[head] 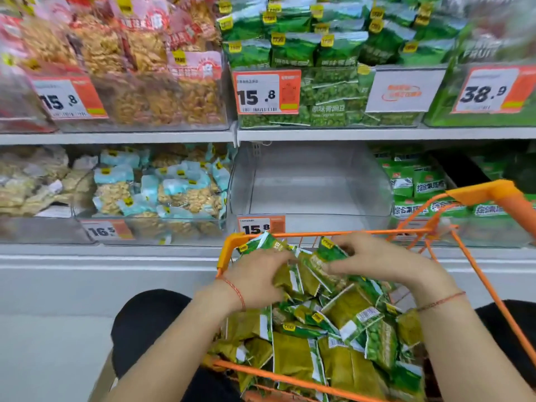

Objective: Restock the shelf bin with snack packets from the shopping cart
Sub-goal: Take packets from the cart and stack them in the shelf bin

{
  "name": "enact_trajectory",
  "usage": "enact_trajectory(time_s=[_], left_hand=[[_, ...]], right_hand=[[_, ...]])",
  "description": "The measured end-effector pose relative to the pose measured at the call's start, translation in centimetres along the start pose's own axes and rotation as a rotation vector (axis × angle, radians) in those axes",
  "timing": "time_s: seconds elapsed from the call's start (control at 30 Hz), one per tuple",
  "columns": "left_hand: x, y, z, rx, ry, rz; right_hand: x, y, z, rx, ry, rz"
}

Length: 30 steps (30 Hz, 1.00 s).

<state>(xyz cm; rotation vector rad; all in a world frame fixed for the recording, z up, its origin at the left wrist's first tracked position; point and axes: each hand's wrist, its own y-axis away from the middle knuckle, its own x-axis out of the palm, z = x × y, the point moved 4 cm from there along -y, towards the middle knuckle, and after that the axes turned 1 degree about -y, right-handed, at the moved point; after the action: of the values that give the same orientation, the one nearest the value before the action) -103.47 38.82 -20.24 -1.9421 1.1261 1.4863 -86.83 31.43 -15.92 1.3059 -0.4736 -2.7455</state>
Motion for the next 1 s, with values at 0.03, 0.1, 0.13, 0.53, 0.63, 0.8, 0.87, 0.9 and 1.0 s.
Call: enact_trajectory(time_s=[0.03,0.1,0.13,0.53,0.63,0.8,0.87,0.9,1.0], left_hand=[[-0.6,-0.5,0.7,-0.035,0.215,-0.009],[-2.1,-1.3,1.9,-0.113,0.669,-0.046],[-2.6,-1.9,2.4,-0.163,0.957,-0.073],[-1.5,-6.0,0.9,-0.271,1.835,-0.389],[0.5,-5.5,1.2,-0.278,1.887,-0.356],[1.2,-5.0,1.6,-0.251,1.929,-0.363],[1.2,-5.1,1.4,-0.225,1.915,-0.351],[1.2,-5.3,1.3,-0.222,1.911,-0.34],[1.5,-5.7,1.0,-0.212,1.878,-0.303]], right_hand=[[-0.8,-0.4,-0.1,0.006,-0.063,-0.006],[-1.5,-1.1,0.0,0.008,-0.281,-0.003],[-1.7,-1.8,-0.1,0.015,-0.403,-0.008],[-1.4,-5.3,-1.8,-0.098,-0.814,-0.328],[-1.4,-5.3,-2.1,-0.111,-0.786,-0.389],[-0.6,-5.3,-3.0,-0.02,-0.868,-0.408],[0.1,-5.2,-3.3,0.04,-0.901,-0.367],[0.3,-5.1,-3.6,0.056,-0.928,-0.343],[0.5,-4.8,-4.5,0.078,-1.043,-0.318]])
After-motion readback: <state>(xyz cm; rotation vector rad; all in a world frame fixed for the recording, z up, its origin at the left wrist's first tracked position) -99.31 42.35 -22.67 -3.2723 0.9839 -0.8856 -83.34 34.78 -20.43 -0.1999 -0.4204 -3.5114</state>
